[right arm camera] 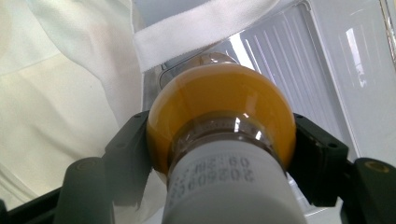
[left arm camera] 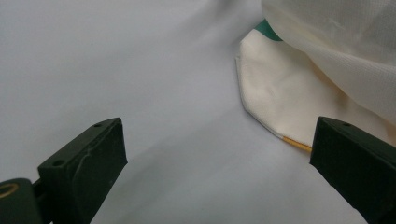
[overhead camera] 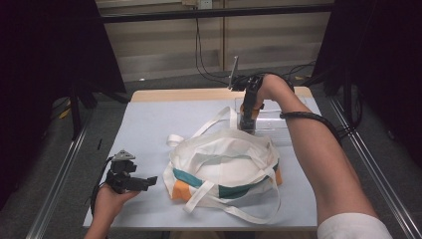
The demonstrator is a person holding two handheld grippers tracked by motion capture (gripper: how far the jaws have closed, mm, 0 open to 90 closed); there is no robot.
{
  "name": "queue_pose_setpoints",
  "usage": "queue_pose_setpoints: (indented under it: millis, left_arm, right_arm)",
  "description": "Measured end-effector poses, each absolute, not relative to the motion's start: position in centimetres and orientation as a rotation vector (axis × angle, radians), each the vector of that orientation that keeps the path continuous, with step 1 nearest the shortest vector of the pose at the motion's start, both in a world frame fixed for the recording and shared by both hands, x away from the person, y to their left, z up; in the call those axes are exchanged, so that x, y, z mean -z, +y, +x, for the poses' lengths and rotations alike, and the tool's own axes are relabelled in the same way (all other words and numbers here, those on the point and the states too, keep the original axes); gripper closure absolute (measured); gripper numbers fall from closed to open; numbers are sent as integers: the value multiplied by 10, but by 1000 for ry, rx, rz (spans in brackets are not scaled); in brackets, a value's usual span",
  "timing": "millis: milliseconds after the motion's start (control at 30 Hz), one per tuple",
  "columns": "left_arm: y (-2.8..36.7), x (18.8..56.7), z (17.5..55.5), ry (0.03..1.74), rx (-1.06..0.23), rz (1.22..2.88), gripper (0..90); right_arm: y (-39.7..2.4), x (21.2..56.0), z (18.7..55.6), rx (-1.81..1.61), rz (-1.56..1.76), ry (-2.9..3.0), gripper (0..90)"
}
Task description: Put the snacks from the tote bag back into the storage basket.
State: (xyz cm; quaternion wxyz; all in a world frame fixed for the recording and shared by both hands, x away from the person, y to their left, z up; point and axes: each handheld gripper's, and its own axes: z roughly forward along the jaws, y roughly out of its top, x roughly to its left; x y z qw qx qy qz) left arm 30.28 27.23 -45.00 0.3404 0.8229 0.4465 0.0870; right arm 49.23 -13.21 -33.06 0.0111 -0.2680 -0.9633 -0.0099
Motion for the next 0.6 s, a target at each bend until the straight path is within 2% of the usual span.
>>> queue_pose_setpoints:
  millis: [600]
  left_arm:
    - [272, 450, 303, 1163, -226, 2150, 34]
  right_arm:
    - [-132, 336, 492, 34, -837, -3002, 302]
